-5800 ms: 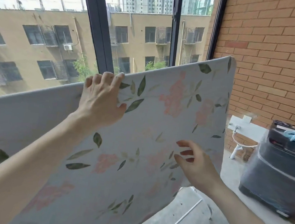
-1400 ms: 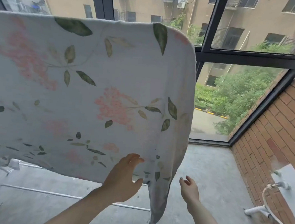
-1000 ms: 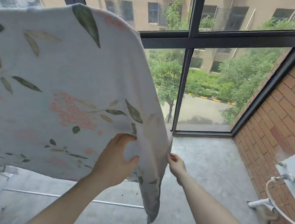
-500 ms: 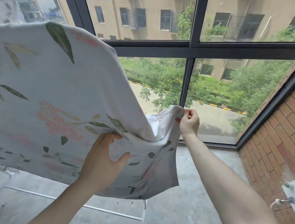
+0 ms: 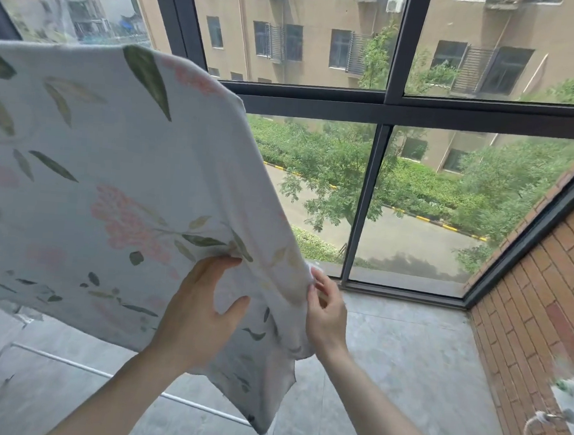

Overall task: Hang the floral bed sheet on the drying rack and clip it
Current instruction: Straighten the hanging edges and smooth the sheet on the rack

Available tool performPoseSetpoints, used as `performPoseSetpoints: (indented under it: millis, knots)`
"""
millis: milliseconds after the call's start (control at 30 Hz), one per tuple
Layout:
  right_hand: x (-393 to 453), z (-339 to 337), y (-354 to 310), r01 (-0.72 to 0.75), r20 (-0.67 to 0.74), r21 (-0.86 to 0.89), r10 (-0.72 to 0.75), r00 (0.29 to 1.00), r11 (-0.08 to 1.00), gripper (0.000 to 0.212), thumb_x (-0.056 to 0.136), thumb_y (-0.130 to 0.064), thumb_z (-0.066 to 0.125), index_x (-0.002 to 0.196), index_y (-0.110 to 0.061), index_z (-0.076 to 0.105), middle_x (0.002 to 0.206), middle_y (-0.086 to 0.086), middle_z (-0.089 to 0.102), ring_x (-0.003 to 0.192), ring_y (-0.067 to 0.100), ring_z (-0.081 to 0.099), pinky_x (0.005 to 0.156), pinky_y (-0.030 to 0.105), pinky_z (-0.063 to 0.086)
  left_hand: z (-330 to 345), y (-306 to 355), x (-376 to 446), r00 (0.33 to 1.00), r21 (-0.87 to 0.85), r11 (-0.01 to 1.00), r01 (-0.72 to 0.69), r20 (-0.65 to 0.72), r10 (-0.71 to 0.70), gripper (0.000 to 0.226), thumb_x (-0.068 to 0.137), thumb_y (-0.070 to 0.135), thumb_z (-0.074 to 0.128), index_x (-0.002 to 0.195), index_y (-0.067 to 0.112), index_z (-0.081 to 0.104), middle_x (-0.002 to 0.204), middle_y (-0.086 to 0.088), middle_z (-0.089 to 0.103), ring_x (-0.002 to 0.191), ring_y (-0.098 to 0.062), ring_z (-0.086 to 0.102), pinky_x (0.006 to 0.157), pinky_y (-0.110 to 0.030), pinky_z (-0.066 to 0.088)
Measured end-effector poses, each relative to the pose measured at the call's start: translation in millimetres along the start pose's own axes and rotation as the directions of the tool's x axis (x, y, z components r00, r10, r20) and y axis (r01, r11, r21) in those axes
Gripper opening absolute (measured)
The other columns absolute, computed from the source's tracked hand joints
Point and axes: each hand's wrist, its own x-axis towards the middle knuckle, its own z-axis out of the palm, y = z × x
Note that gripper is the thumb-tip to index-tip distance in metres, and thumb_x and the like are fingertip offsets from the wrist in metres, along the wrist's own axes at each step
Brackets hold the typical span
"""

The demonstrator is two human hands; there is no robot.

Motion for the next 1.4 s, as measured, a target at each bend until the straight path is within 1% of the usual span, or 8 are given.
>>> performPoseSetpoints:
  millis: [133,300,533,633,767,1133,1233,1400]
  knots:
    - [-23.8,18.3,-41.4,0.242,0.123,-0.014,-0.238,0.963,0.97,0.034,0.101,-0.022,0.061,0.134,-0.029,0.065,0.127,-0.022,0.066,0.124,0.005,0.06,0.101,0.024,0.048,-5.3,-10.9,-3.9,0.999,0.03,0.999,0.014,0.033,-0.015,0.053,0.093,0.038,0.07,0.141,0.039,0.049,0.139,0.023,0.045,0.125,-0.007,0.049,0.104,-0.033,0.047]
    - [-22.1,30.5,-60.1,0.274,0.097,-0.142,-0.262,0.96,0.951,0.015,0.102,-0.036,0.062,0.108,-0.024,0.069,0.076,-0.023,0.064,0.072,-0.001,0.057,0.065,0.012,0.037,-21.5,-38.8,-24.5,0.996,-0.006,0.998,0.061,0.072,-0.061,0.047,0.093,0.034,0.071,0.136,0.038,0.052,0.134,0.023,0.045,0.124,-0.004,0.05,0.102,-0.03,0.046]
    - [-22.0,45.6,-37.4,0.208,-0.107,-0.237,-0.238,0.965,0.949,0.037,0.103,-0.053,0.049,0.085,-0.021,0.054,0.065,0.001,0.05,0.061,0.022,0.044,0.059,0.052,0.045,-69.6,-111.4,-72.7,0.982,-0.017,0.985,0.173,0.083,-0.171,0.039,0.093,0.024,0.069,0.126,0.039,0.056,0.129,0.023,0.049,0.119,-0.003,0.052,0.094,-0.025,0.044]
    - [-58.1,65.2,-29.5,0.139,-0.201,-0.213,-0.182,0.962,0.967,0.016,0.105,-0.036,0.053,0.111,-0.024,0.062,0.101,0.002,0.064,0.095,0.021,0.059,0.089,0.048,0.052,-98.7,-154.0,-102.5,0.972,-0.02,0.974,0.225,0.08,-0.223,0.039,0.093,0.022,0.069,0.125,0.039,0.056,0.128,0.026,0.05,0.117,-0.002,0.054,0.093,-0.026,0.045]
    - [-134.0,121.6,-3.3,0.067,-0.259,-0.25,-0.134,0.956,0.966,0.065,0.1,-0.023,0.061,0.158,-0.02,0.032,0.161,-0.005,0.035,0.149,0.014,0.031,0.12,0.03,0.025,-140.8,-218.2,-143.7,0.95,-0.014,0.953,0.302,0.084,-0.3,0.039,0.091,0.023,0.072,0.122,0.04,0.057,0.126,0.032,0.05,0.115,-0.001,0.056,0.092,-0.028,0.049]
    - [-265.9,307.8,41.7,-0.112,0.237,-0.305,0.19,0.953,0.946,0.051,0.095,-0.02,0.071,0.136,-0.04,0.05,0.131,-0.015,0.057,0.096,0.003,0.067,0.084,0.04,0.059,-242.6,-360.0,-212.8,0.888,0.008,0.897,0.441,0.143,-0.438,0.037,0.091,0.027,0.073,0.12,0.044,0.056,0.126,0.022,0.051,0.11,-0.002,0.057,0.086,-0.022,0.045]
    - [-264.6,351.4,44.9,-0.049,0.354,-0.308,0.163,0.921,0.95,0.052,0.093,-0.017,0.073,0.116,-0.058,0.052,0.125,-0.02,0.058,0.082,0.003,0.069,0.085,0.04,0.058,-271.9,-390.0,-211.5,0.871,-0.021,0.876,0.483,0.114,-0.477,0.036,0.091,0.025,0.073,0.115,0.046,0.055,0.126,0.018,0.052,0.109,-0.004,0.057,0.087,-0.023,0.045]
    - [-249.2,443.3,19.6,-0.051,0.459,-0.296,0.189,0.868,0.954,0.036,0.093,-0.014,0.072,0.11,-0.043,0.057,0.113,-0.011,0.068,0.059,0.005,0.058,0.068,0.029,0.048,-321.2,-450.0,-194.7,0.842,-0.056,0.84,0.539,0.053,-0.537,0.035,0.09,0.022,0.075,0.116,0.039,0.058,0.126,0.013,0.055,0.105,-0.008,0.059,0.084,-0.024,0.044]
